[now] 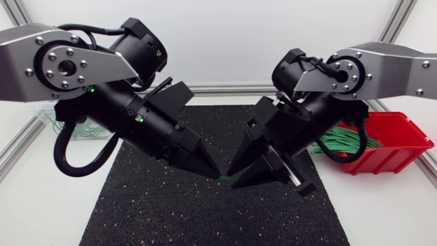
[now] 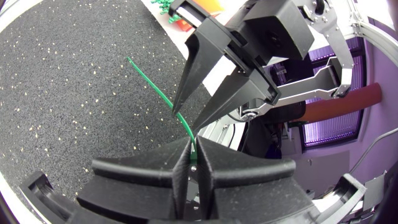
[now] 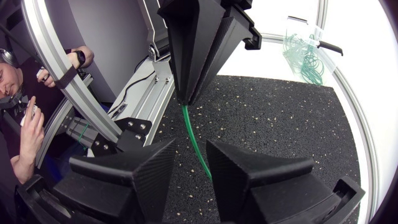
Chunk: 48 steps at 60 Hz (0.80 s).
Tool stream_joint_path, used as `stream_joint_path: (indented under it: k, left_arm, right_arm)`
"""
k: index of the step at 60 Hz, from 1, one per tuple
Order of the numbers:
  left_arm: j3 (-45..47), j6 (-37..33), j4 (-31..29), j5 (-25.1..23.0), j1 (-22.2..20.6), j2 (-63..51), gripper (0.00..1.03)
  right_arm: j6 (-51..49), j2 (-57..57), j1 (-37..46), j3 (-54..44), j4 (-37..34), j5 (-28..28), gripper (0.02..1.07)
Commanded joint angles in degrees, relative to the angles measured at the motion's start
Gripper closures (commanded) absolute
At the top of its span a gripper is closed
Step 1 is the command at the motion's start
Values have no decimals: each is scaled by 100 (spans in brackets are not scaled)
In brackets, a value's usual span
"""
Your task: Take a green cable tie from the red box, thread the tail through the head to close it, then place it in the transparent bin on the left.
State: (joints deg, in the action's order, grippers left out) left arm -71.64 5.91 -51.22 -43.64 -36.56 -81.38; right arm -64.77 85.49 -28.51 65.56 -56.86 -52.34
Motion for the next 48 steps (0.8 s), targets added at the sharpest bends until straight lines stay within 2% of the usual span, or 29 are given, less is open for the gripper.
stream_joint_path:
  k: [1,6,14,36,38,42,48]
  left_arm:
    - [-193,-117,-99,-57,-89,-9,99]
    - [-219,-117,-125,-57,-106,-9,99]
    - [-202,-125,-134,-57,-97,-9,99]
    - [-228,-275,-301,-48,-18,0,99]
    - [-246,-275,-283,-57,52,0,93]
    - [-272,-292,-274,-57,149,9,61]
    - [-219,-398,-230,-57,316,79,29]
  right_arm:
    - [-194,169,-76,-35,-80,-31,80]
    - [-229,213,-93,-26,-71,-31,82]
    - [-246,231,-102,-8,-71,-31,101]
    - [-238,134,-23,71,-229,-31,101]
    - [-229,134,-23,89,-264,-31,101]
    - [-211,134,-14,106,-334,-40,101]
    - [-106,125,100,141,-440,-57,101]
